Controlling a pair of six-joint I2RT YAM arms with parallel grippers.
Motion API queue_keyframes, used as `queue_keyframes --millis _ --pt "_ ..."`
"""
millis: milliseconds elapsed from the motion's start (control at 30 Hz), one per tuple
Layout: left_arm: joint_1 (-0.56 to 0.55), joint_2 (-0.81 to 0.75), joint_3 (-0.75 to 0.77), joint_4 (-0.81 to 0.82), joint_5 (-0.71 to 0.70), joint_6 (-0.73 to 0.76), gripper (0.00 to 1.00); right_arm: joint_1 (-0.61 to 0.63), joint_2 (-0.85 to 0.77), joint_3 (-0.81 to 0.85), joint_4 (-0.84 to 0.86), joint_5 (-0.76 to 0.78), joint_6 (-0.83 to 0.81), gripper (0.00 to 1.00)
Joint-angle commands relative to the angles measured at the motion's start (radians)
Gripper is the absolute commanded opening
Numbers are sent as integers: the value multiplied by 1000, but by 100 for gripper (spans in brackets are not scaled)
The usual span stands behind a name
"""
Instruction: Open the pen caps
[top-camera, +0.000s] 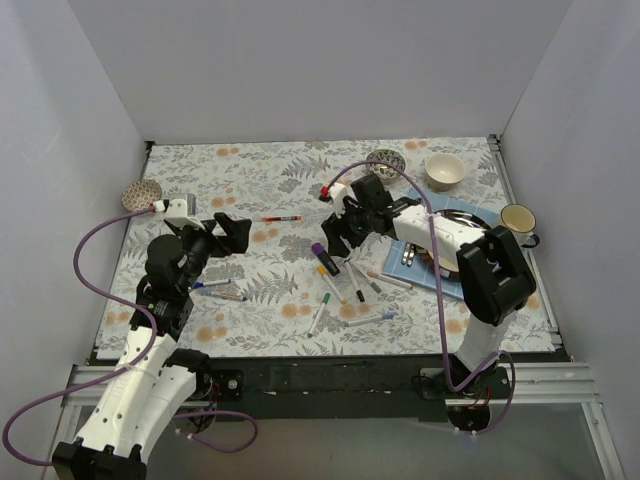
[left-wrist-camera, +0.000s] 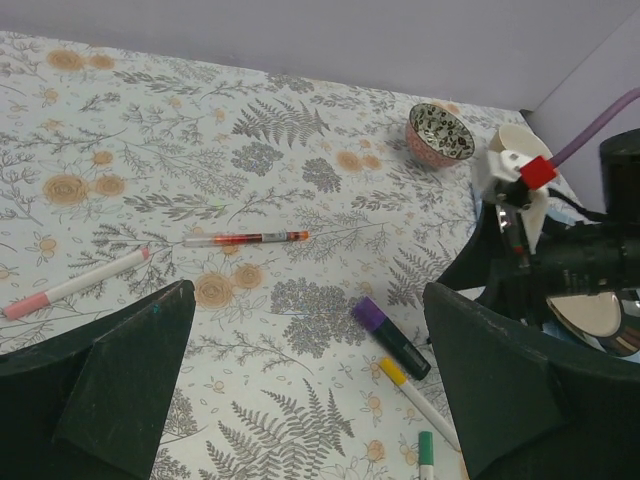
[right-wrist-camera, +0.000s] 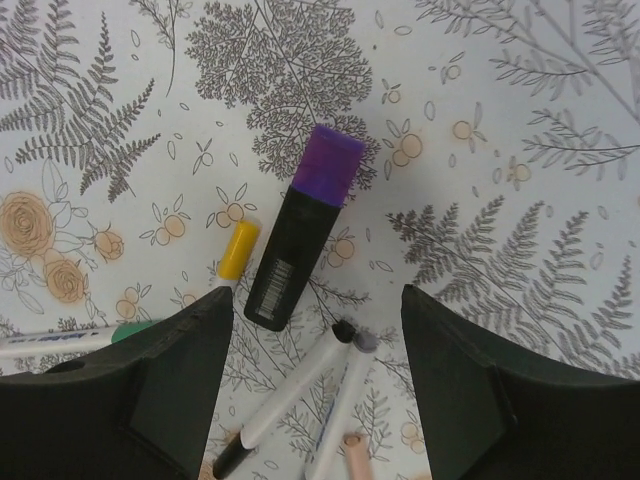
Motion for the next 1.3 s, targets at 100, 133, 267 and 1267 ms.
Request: queue_keyframes --millis 100,133,267,1267 --pt "-4 -2 14 1 -6 25 98 81 139 144 -109 155 32 75" --pt "-4 -5 14 -1 -5 24 98 95 144 150 -112 171 30 75" --pt "-5 -8 11 1 -2 24 98 118 174 156 -117 209 21 74" --pt "-5 -17 11 10 30 28 98 166 247 127 -132 321 1 51"
